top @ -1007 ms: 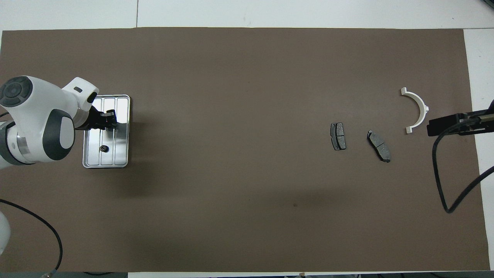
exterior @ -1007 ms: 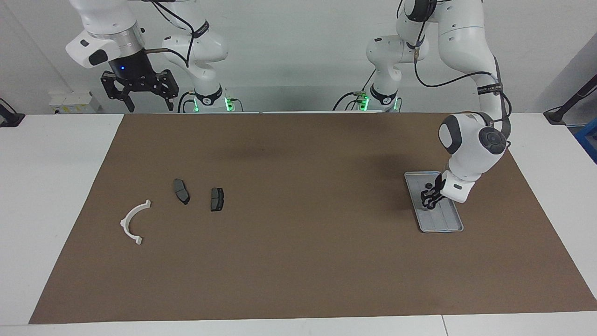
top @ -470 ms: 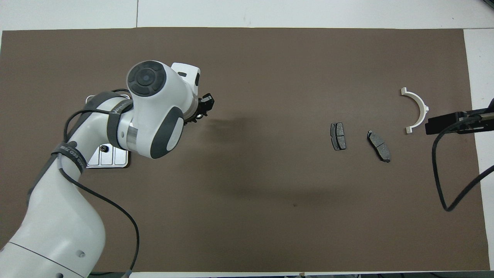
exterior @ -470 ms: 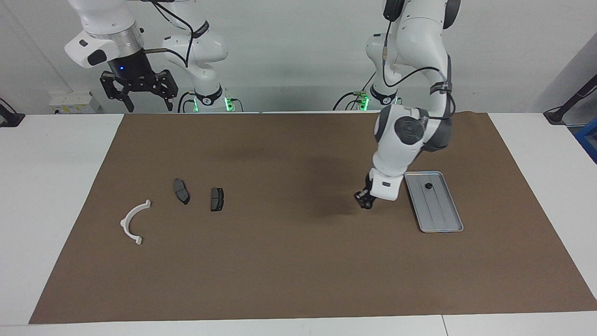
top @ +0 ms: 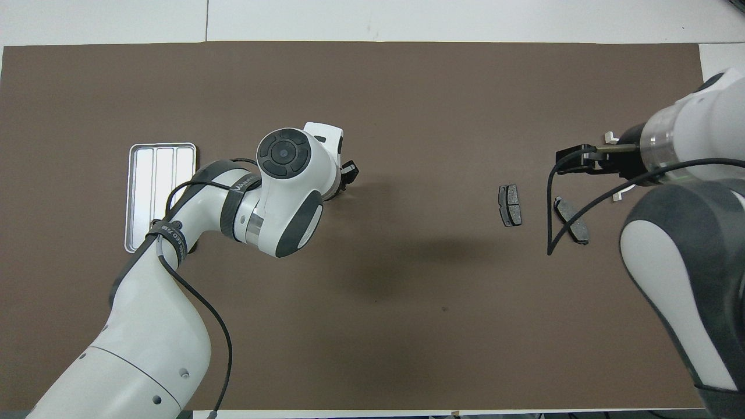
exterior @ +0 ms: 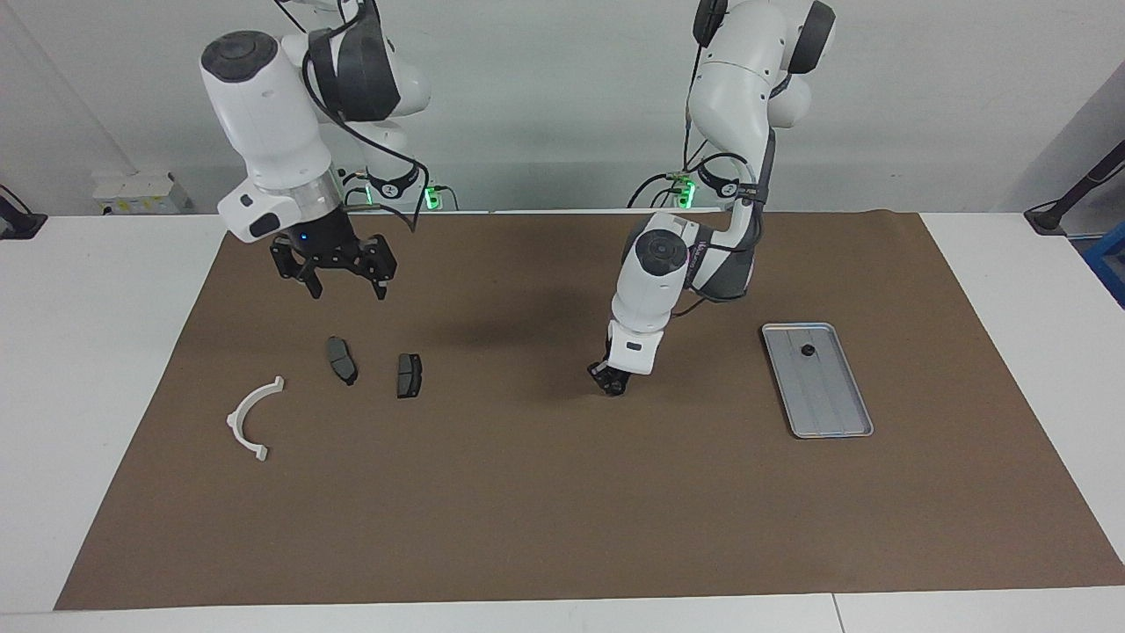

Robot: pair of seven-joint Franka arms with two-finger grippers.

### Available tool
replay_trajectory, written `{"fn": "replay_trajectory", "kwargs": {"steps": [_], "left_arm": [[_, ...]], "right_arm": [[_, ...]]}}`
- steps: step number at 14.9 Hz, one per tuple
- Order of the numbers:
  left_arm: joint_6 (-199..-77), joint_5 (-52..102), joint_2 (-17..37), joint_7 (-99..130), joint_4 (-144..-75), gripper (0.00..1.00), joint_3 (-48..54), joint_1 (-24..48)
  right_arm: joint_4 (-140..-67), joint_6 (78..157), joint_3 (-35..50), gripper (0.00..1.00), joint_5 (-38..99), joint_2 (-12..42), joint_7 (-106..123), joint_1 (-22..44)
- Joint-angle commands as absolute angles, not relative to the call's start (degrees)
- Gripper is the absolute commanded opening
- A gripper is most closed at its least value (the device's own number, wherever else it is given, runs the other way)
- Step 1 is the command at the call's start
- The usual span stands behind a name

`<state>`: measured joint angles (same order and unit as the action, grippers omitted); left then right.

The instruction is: Place bearing gear from tray to pile

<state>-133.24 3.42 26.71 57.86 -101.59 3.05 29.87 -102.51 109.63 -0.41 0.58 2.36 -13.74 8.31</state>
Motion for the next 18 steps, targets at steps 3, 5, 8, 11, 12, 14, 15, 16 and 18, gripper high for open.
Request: {"fn": "replay_trajectory", "kwargs": {"steps": [3, 5, 8, 11, 12, 14, 15, 16, 18], "left_arm": [[-136.93, 3.78, 25.49, 59.50, -105.63, 0.15, 2.02, 31.82], [-135.80, 3.78, 25.31, 59.50, -105.47, 0.90, 1.85, 31.90], [-129.13, 2.73, 25.05, 58.89, -101.87, 1.00, 1.58, 31.03], [-125.78, 2.55, 18.05, 51.29, -109.03, 1.00, 1.50, 29.01], [-126.21, 2.55, 14.02, 45.76, -114.21, 1.00, 1.49, 27.09], [-126.13, 2.55, 7.67, 33.38, -121.53, 1.00, 1.58, 20.25], [-125.43, 2.55, 6.60, 27.66, -122.25, 1.00, 1.58, 17.08], [-125.25, 2.55, 6.50, 23.51, -122.26, 1.00, 1.58, 14.70], [-125.25, 2.55, 6.50, 16.04, -122.61, 1.00, 1.58, 10.75]], "right_arm": [[-102.48, 116.79, -0.44, 1.00, 1.58, 8.86, -21.69, 11.68], [-102.48, 118.99, -0.44, 1.00, 1.49, 10.89, -23.81, 12.65], [-102.39, 121.29, -0.44, 1.00, 1.41, 12.74, -24.08, 13.01], [-102.30, 121.38, -0.44, 1.00, 1.41, 13.18, -26.27, 13.80], [-102.22, 121.38, -0.44, 1.00, 1.41, 13.44, -27.41, 14.41], [-102.13, 122.86, -0.44, 1.00, 1.23, 14.67, -32.23, 16.69], [-101.69, 123.22, -0.44, 0.99, 0.80, 15.72, -35.13, 18.44], [-100.91, 123.92, -0.44, 0.98, 0.79, 16.95, -38.46, 20.02], [-99.06, 124.54, -0.44, 0.98, 0.79, 18.89, -44.36, 22.75]]}}
